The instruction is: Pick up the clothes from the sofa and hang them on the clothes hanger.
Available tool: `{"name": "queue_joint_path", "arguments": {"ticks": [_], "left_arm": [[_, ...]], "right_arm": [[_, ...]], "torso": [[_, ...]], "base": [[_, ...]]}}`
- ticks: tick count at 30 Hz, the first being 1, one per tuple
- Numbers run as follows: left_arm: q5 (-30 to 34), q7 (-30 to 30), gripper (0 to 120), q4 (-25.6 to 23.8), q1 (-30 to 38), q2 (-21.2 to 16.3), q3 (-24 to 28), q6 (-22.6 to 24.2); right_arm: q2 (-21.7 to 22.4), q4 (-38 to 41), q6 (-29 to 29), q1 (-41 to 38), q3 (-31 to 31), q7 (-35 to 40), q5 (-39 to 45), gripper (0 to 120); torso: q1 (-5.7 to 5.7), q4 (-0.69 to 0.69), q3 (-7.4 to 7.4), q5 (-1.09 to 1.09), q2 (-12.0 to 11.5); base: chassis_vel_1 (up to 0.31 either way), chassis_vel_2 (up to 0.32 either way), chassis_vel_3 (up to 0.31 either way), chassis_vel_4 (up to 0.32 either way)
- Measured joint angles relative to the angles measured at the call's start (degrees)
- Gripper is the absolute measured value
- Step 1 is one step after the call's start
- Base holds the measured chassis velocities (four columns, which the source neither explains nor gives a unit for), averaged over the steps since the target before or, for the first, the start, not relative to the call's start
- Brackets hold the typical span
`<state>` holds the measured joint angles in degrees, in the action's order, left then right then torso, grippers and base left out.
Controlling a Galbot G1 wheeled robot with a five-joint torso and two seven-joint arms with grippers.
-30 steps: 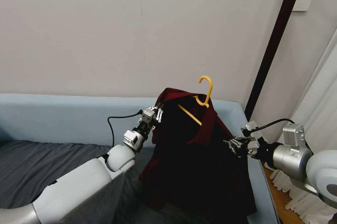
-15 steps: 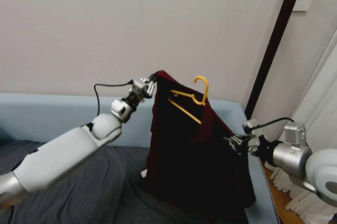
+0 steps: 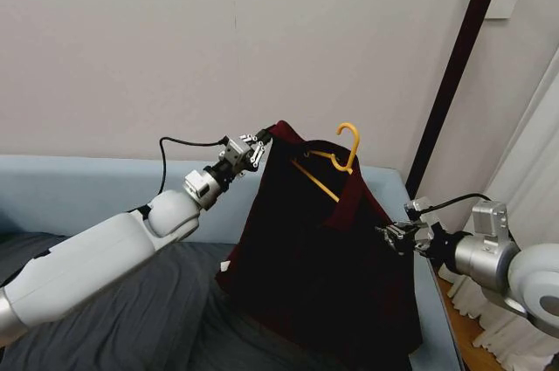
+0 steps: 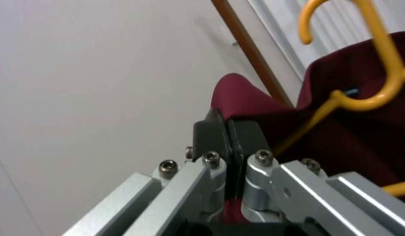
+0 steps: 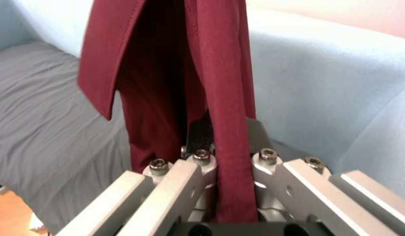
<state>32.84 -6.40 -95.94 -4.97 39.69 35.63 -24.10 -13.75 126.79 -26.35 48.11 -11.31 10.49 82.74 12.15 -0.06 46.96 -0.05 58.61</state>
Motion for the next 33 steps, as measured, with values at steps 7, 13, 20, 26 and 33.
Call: {"name": "queue_joint_path", "arguments": {"ticks": [7,13,20,26,33], "left_arm": [[-0.99,-0.50,0,-0.75,-0.85,1.29,0.96,0.78],[-1.26,-1.09,0,-2.73,-3.05,1.98,1.91,1.05],[-4.48,-2.10,17,-5.45,-8.45,-1.39,0.86,0.49],[-8.55,-4.26,39,-11.27,-18.34,-5.11,-1.44,-0.79],[-11.19,-5.84,64,-13.18,-24.96,-7.17,-3.20,-2.41]], "right_arm": [[0.28,1.33,-0.15,0.28,0.03,0.07,0.11,1],[0.88,1.61,-0.17,0.41,0.00,0.25,0.07,1],[0.96,1.64,-0.17,0.61,-0.12,0.46,0.05,1],[0.87,1.19,-0.17,0.60,-0.21,0.80,0.12,1],[0.90,1.82,-0.16,0.63,-0.33,3.17,0.59,1]], "torso": [[0.00,-0.02,0.00,0.00,0.00],[0.00,-0.03,0.00,0.00,0.00],[0.00,0.00,0.00,-0.01,0.00],[0.00,-0.02,0.00,-0.01,0.00],[0.00,0.00,0.01,-0.02,0.00]], "base": [[0.000,0.000,0.000,0.000],[0.000,0.000,0.000,0.000],[0.000,0.000,0.000,0.000],[0.000,0.000,0.000,0.000],[0.000,0.000,0.000,0.000]]}}
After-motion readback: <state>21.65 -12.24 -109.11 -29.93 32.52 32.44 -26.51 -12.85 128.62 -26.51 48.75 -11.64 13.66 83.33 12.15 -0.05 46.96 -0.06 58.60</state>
